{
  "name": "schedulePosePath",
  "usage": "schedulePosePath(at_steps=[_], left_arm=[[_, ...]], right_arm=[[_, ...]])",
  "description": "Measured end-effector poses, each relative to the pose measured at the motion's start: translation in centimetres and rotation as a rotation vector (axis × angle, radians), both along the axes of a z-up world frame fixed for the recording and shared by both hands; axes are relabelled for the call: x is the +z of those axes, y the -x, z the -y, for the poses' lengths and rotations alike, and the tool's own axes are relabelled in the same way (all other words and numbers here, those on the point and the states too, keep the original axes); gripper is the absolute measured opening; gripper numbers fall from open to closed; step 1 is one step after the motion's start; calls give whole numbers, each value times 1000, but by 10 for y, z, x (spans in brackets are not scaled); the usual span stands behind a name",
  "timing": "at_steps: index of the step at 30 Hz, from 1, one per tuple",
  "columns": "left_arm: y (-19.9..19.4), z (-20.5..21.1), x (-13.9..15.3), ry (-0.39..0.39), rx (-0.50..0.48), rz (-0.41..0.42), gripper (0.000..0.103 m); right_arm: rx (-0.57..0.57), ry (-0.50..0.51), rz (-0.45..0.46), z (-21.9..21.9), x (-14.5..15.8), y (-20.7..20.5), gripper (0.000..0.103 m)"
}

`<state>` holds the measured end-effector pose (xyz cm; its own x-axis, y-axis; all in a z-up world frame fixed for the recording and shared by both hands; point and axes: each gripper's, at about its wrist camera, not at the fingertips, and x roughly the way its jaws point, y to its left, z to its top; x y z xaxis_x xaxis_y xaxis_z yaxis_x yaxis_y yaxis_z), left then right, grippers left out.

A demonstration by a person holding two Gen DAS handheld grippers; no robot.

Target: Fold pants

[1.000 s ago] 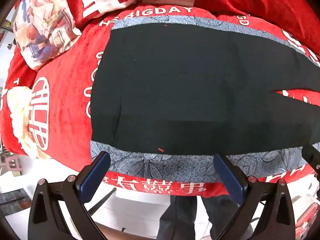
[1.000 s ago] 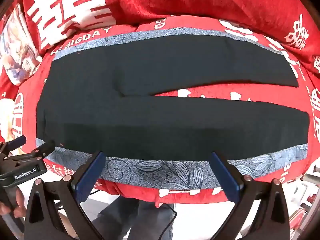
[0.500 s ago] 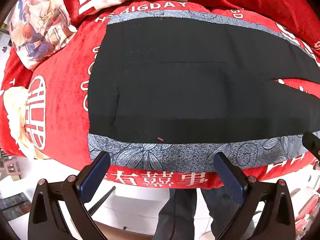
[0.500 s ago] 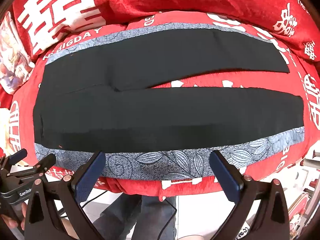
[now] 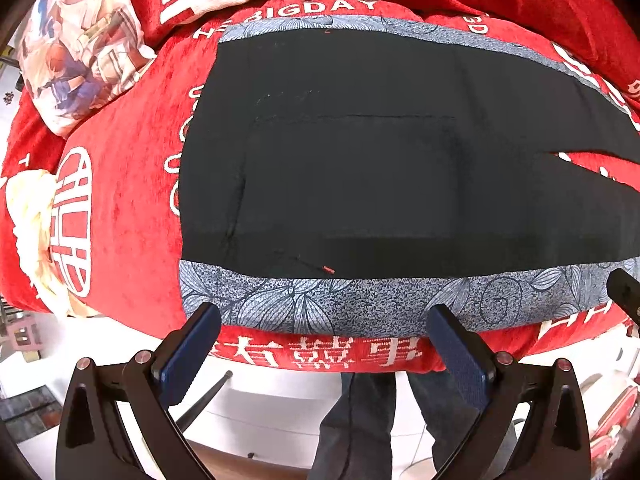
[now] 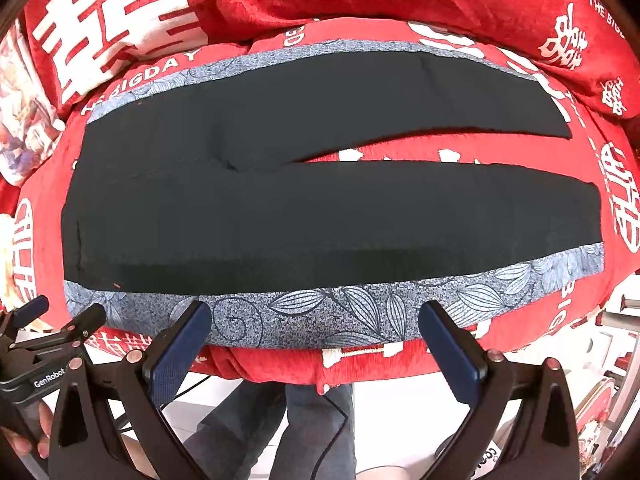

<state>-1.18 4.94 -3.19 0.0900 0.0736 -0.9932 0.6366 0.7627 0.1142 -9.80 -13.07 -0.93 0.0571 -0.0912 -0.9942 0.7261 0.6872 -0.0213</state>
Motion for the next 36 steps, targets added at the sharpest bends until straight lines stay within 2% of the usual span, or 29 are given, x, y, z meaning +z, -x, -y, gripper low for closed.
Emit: schedulePosePath(at_steps=[36], left_arm=[[9,-1,-1,2,-18,5,103]], right_arm=[[-13,20,-19,-2,-1,9,103]])
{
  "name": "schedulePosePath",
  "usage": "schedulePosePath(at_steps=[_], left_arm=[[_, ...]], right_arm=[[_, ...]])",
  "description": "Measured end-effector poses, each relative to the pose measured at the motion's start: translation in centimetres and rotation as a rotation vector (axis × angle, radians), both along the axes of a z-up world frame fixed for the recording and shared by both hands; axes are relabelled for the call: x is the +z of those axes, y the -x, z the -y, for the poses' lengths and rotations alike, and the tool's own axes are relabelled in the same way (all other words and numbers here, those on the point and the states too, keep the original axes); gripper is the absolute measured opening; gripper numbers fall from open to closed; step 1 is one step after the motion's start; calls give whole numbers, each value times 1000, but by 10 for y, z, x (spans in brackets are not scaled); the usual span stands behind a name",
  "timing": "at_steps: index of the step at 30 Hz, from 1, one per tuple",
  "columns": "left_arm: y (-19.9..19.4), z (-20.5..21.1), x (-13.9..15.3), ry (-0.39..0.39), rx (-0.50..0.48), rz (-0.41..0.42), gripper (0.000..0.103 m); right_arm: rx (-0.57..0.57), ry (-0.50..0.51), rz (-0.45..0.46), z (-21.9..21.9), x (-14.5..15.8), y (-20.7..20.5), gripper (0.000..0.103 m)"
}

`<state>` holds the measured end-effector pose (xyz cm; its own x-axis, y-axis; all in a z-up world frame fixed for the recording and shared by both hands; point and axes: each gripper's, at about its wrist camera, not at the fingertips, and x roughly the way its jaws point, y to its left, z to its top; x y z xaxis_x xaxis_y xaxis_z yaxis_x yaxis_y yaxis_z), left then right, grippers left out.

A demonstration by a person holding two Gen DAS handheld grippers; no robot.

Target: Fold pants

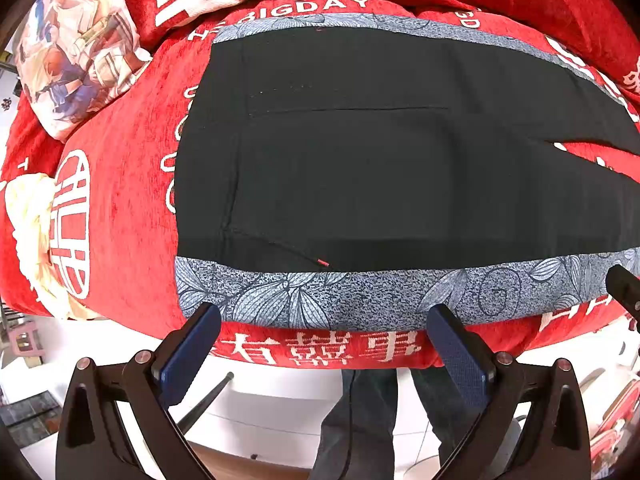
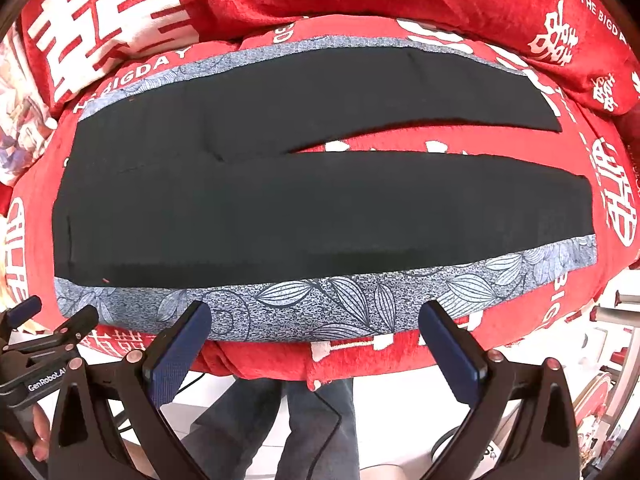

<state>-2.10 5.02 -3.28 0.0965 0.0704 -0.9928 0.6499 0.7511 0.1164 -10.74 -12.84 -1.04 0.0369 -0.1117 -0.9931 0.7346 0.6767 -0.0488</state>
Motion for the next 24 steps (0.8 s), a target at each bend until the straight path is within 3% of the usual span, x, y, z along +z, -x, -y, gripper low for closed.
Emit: schedulePosePath(at_steps=[24], left_arm=[[-16,-19,-5,-12,67,0,103]], right_arm=[[42,-18,-11,-3,-13,-19,103]])
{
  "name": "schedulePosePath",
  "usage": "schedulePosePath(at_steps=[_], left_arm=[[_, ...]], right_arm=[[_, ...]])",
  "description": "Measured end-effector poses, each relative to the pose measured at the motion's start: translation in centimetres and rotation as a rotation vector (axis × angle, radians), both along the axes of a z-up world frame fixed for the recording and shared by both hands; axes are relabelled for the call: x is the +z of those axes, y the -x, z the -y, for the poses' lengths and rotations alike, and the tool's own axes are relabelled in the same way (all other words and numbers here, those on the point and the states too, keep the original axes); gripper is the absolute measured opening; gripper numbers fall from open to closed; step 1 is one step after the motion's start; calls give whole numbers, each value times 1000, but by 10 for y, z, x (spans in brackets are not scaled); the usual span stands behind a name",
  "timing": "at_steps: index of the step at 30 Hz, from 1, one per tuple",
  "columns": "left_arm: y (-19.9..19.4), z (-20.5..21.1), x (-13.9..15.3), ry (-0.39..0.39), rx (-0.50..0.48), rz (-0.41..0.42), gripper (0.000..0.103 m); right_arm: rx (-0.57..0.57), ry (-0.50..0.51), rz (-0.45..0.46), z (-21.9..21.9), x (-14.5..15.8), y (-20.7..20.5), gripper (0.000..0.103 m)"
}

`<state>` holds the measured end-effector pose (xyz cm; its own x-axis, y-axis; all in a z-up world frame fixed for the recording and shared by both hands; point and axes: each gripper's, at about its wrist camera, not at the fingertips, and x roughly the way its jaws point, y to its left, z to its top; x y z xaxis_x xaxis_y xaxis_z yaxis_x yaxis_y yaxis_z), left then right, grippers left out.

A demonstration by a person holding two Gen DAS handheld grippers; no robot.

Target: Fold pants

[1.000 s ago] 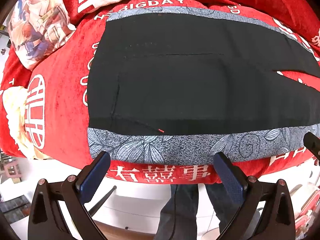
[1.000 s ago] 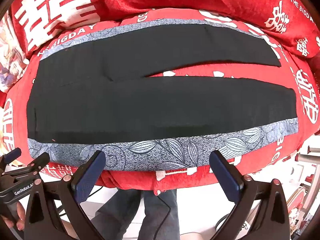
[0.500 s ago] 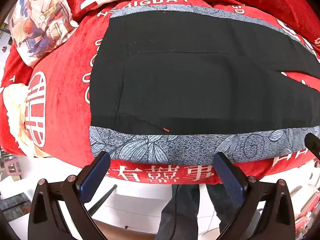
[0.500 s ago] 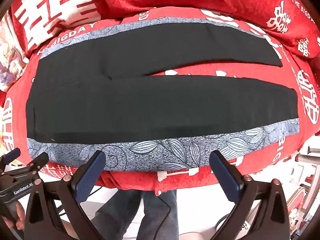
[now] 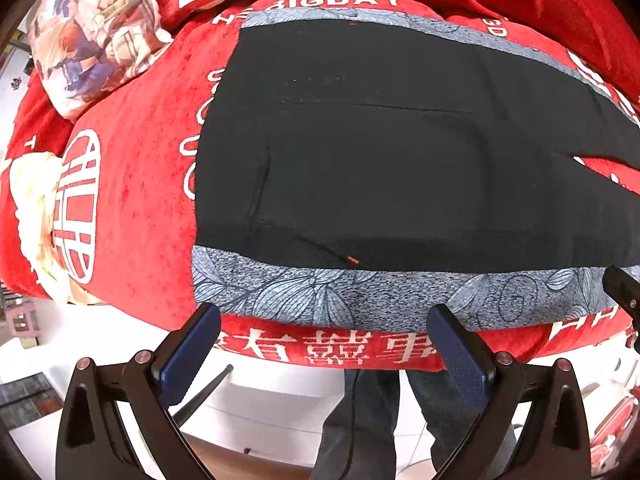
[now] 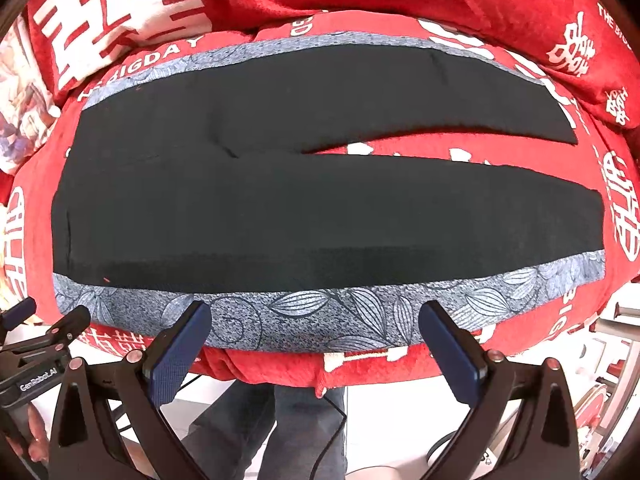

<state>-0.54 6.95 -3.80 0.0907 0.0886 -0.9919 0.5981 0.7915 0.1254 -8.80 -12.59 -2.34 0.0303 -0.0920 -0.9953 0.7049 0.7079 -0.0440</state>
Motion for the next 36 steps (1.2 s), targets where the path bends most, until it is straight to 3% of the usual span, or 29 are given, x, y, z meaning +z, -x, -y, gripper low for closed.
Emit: schedulePosePath(at_steps=[32,36], left_arm=[[3,4,-9,8,-9,-24,103],[-1,-4,-11,67,20,-50,103]], right_arm=[[-21,-1,-11,0,-3,5,103],[-48,-50,41,4,-7,13,103]])
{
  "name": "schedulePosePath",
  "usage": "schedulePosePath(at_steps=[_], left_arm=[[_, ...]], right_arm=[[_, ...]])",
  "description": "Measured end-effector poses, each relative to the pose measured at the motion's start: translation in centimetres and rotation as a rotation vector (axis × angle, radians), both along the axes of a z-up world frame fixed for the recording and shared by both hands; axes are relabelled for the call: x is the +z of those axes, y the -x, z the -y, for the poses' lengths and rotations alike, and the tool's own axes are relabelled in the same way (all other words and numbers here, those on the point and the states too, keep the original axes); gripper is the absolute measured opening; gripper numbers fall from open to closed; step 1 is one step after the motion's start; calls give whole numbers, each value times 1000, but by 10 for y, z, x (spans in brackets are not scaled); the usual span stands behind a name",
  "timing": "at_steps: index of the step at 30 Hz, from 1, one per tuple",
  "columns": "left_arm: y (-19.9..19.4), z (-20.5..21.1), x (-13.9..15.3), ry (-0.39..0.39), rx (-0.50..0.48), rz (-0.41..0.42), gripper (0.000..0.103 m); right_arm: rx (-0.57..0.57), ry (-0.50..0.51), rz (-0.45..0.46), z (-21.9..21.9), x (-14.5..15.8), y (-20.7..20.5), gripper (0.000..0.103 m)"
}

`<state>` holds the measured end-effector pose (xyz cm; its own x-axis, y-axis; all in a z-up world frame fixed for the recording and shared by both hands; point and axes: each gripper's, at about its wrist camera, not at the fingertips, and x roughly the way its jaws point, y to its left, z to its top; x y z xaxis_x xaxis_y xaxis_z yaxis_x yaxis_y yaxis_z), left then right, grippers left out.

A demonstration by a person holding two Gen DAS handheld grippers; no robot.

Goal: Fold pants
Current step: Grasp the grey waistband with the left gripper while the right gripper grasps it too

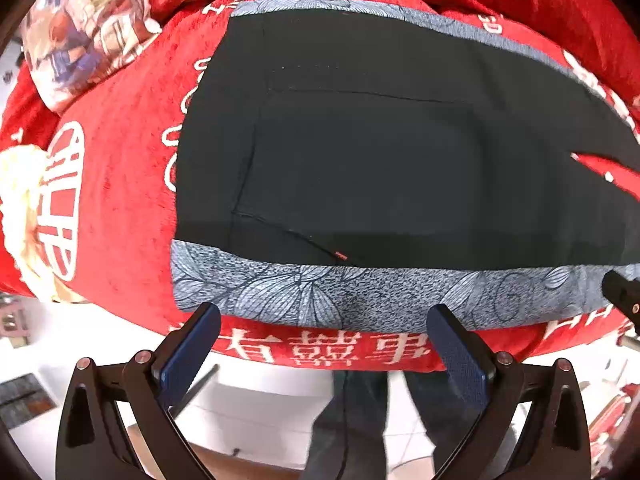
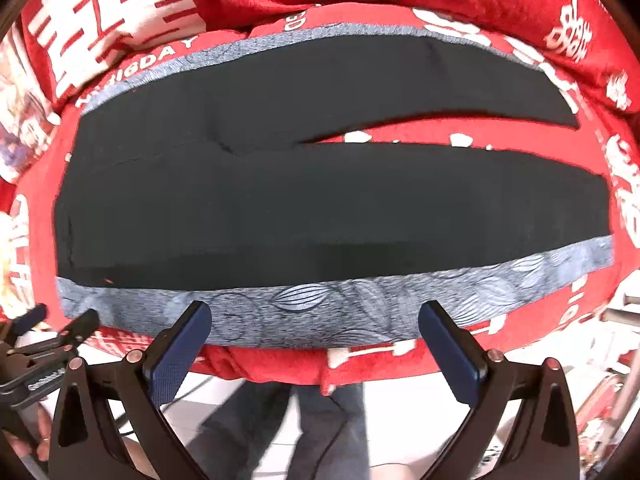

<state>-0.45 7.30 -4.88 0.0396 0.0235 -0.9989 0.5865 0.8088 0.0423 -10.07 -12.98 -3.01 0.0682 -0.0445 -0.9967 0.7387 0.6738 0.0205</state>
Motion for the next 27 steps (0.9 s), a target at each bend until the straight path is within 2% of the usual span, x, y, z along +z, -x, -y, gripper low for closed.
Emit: schedulePosePath(at_steps=[2,4,6,7,9,10,16,19,22,24,27], left_arm=[[-6,-11,-1,67,42,-29,103],[-14,-26,-3,144,91,-61,103],[-21,-42,-8,214,125,-99,103],[-24,-49,-12,237,137,-116,103],[-27,-61,-19,269,150,-145,103],[-27,-68,-24,289,157,-164,103],[-23,-99,-57,403,264,-289,103],[-28,-111,-76,457,352,-345,103],[-36,-111,-81,502,406,-351,103],[-42,-108,-77,532,420,-351,103],[-47,-98,-68,570,412,-351,103]], right_arm=[[-39,-74,72,4,-5,8,103],[-89,-192,178,8,-14,18,103],[-118,-273,239,8,-24,26,101],[-126,-310,263,6,-29,30,99],[-138,-376,300,2,-40,36,82],[-147,-426,318,-2,-48,40,79],[-184,-709,413,-29,-100,48,77],[-205,-739,425,-37,-120,47,77],[-259,-759,454,-36,-136,43,77],[-294,-761,484,-30,-138,41,77],[-338,-764,587,-18,-125,39,77]])
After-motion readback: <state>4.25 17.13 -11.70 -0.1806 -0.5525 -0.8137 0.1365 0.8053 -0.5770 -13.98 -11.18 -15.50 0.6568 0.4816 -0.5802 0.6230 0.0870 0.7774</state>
